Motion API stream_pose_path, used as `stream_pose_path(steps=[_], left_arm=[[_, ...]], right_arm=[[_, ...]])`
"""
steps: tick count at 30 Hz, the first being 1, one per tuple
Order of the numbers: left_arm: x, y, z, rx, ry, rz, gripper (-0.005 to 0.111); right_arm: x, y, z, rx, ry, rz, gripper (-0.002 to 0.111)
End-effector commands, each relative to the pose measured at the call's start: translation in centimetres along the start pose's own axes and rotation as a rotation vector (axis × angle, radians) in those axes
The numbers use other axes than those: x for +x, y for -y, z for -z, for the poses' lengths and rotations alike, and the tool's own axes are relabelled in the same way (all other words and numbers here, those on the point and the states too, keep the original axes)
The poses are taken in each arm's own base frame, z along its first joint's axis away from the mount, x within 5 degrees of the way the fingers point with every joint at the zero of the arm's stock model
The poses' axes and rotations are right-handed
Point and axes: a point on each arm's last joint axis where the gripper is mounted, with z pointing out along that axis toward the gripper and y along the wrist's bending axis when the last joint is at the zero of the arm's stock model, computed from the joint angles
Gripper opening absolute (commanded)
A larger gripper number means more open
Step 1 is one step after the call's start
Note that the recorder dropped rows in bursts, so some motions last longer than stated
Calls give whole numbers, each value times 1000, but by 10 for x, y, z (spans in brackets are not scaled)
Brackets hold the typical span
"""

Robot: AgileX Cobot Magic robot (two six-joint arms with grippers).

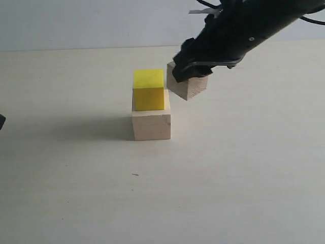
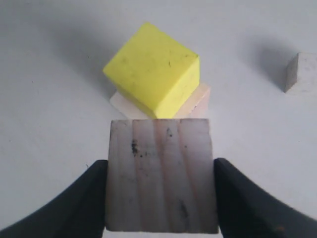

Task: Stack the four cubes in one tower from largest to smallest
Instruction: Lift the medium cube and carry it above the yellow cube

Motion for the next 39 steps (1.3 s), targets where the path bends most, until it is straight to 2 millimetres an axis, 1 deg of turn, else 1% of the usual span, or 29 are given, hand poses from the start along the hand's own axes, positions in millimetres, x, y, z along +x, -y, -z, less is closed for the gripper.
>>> stream_pose_path(steps=[1,4,8,11,14,16,18,21,24,26,30,39], left_arm=[[0,0,1,3,13,43,0],[0,0,1,3,13,45,0],[0,0,1,3,13,45,0],[0,0,1,4,15,47,0],[0,0,1,7,15,59,0],[0,1,1,14,19,71,0],[-1,1,1,17,22,74,0],[-1,1,1,17,25,75,0],[-1,1,1,20,25,80,0],[-1,1,1,20,25,80,0],[-1,2,1,21,28,82,0],[-1,2,1,28,28,92,0]], right_arm=[[-22,-23,13,67,85,-163,0],[-35,-36,19,81,166,-190,0],[-42,-44,18,134,239,-235,0],[-42,-46,7,184,235,-264,0],[-41,-50,-6,198,220,-303,0],[-41,-57,-16,203,230,-317,0],[-41,-61,-22,218,239,-332,0],[-47,-62,-27,273,255,-331,0],[-58,-62,-37,287,241,-344,0],[-60,-62,-44,306,217,-367,0],[-55,-65,-56,326,176,-394,0],[-53,-63,-57,343,165,-422,0]])
